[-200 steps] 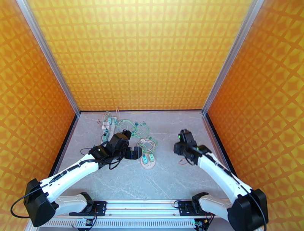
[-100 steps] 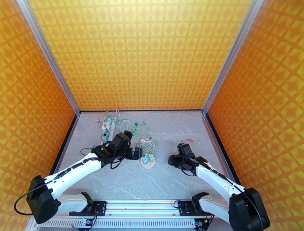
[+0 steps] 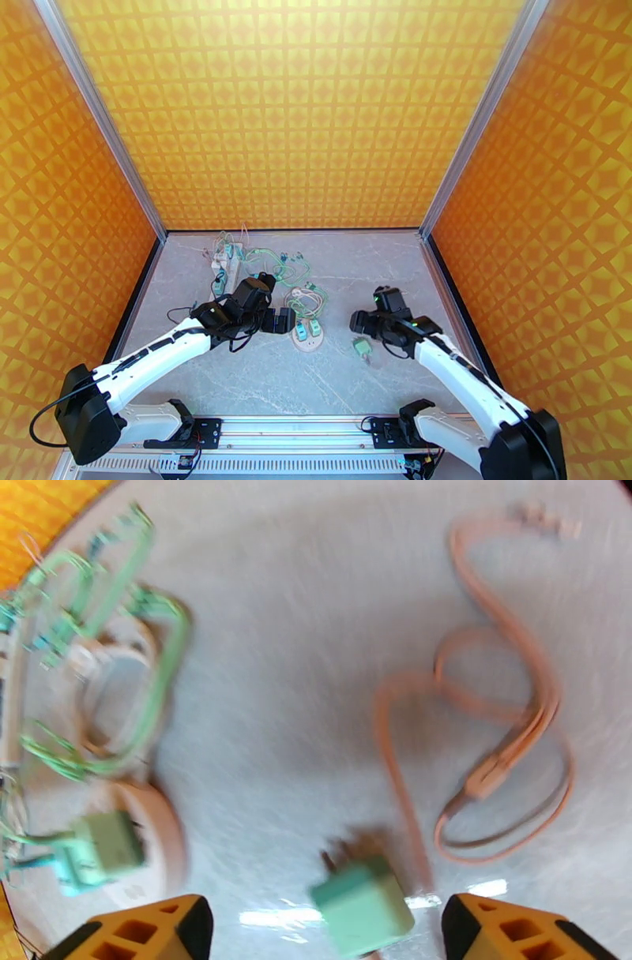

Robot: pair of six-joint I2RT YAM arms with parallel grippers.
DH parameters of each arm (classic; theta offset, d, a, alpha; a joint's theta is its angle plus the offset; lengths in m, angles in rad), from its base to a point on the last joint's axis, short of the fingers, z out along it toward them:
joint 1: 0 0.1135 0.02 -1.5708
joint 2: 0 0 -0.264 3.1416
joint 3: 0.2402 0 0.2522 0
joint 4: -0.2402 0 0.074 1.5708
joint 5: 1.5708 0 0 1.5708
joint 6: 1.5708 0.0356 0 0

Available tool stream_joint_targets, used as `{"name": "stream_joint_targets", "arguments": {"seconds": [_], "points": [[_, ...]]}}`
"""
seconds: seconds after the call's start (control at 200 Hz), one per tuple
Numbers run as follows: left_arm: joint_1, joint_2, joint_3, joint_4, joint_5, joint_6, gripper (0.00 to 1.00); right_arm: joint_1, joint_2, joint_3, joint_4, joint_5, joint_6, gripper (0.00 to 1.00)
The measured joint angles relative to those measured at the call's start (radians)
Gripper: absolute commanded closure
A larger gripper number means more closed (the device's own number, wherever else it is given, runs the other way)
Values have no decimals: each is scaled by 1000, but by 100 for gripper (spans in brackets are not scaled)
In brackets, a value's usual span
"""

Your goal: Pull the plug off the socket

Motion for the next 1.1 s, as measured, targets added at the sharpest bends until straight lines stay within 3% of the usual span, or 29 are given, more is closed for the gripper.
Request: {"name": "stream_joint_targets", "arguments": {"seconds": [0.265, 0.47, 0.82, 1.1], "points": [[-29, 0, 0, 1, 28, -12, 21, 0, -26, 80, -34, -37, -34, 2], [-83, 34, 0, 11, 35, -93, 30, 8, -1, 108, -24, -111, -79, 1], [-201, 285, 136, -55, -53, -266, 48, 13, 35, -12, 180, -250, -86, 2], [-211, 468, 288, -162, -145, -340, 49, 13, 37, -71, 291, -312, -68, 2]]}}
